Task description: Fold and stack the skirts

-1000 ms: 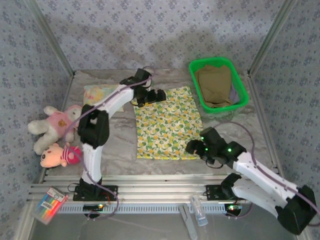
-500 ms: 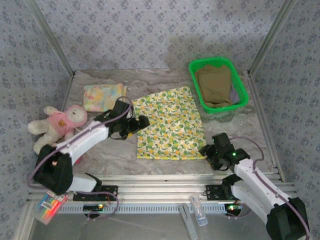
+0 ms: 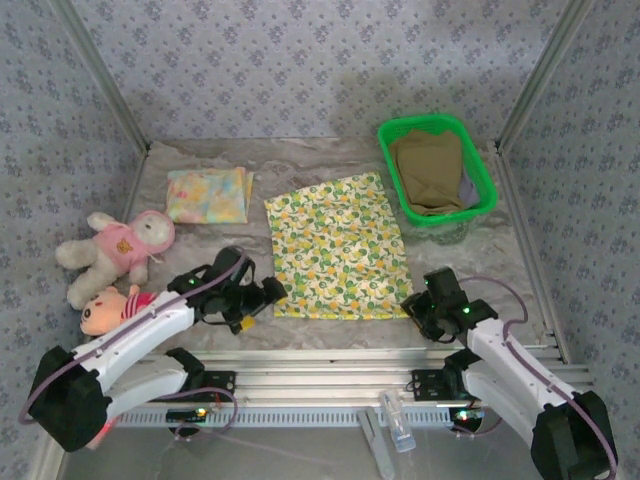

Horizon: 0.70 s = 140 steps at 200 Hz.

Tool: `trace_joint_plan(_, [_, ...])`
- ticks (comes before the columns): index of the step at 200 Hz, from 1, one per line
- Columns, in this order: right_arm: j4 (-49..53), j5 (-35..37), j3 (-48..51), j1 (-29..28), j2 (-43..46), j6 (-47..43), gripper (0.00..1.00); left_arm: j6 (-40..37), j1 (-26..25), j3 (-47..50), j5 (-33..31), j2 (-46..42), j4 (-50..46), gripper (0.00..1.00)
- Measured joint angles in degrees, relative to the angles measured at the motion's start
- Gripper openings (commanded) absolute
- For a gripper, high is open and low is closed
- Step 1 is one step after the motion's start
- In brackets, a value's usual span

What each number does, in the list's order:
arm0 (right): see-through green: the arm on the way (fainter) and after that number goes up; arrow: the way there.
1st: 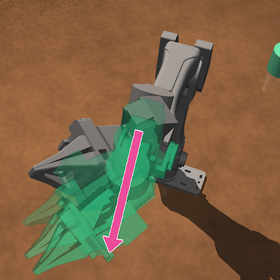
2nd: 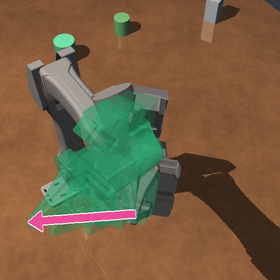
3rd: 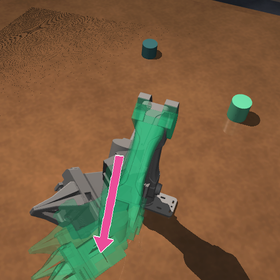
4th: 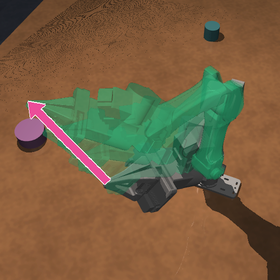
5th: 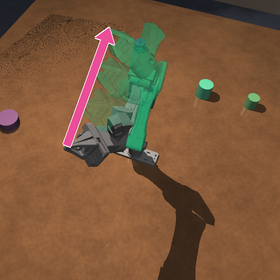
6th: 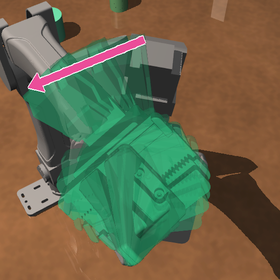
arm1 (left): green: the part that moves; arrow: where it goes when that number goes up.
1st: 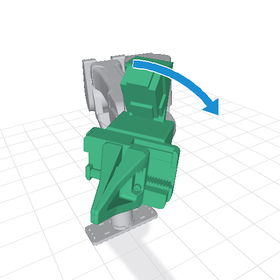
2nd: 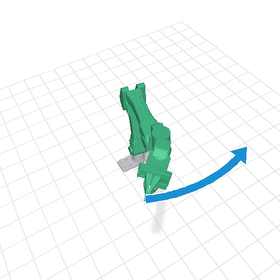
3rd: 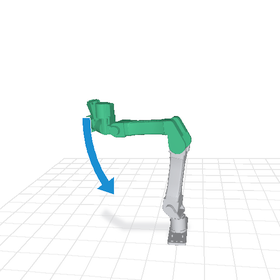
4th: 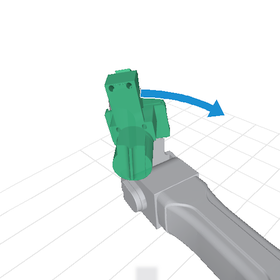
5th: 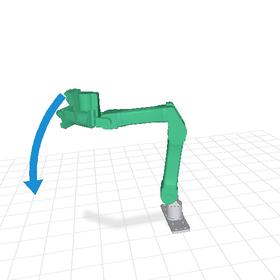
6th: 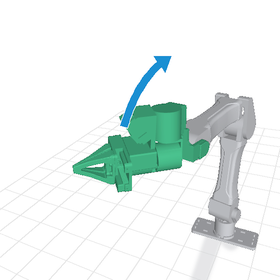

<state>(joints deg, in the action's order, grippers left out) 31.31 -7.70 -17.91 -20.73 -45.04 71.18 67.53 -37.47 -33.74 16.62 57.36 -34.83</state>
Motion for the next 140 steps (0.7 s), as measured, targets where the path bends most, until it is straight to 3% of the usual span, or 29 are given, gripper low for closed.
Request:
trace_joint_plan(24, [-0.15,0.22,0.90,0.26,1.29,0.22,0.37,3.17,-3.13,3.43,0.15,-0.70,2.45,0.95])
trace_joint_plan(91, [-3.02,0.42,1.53,1.38,2.14,0.02,0.01,10.01,-4.42,8.09,-3.39,0.44,11.26,0.83])
trace_joint_plan(140, [-5.25,0.39,1.55,1.38,2.14,-0.07,0.00,13.27,-6.58,7.98,-6.99,5.62,16.20,0.59])
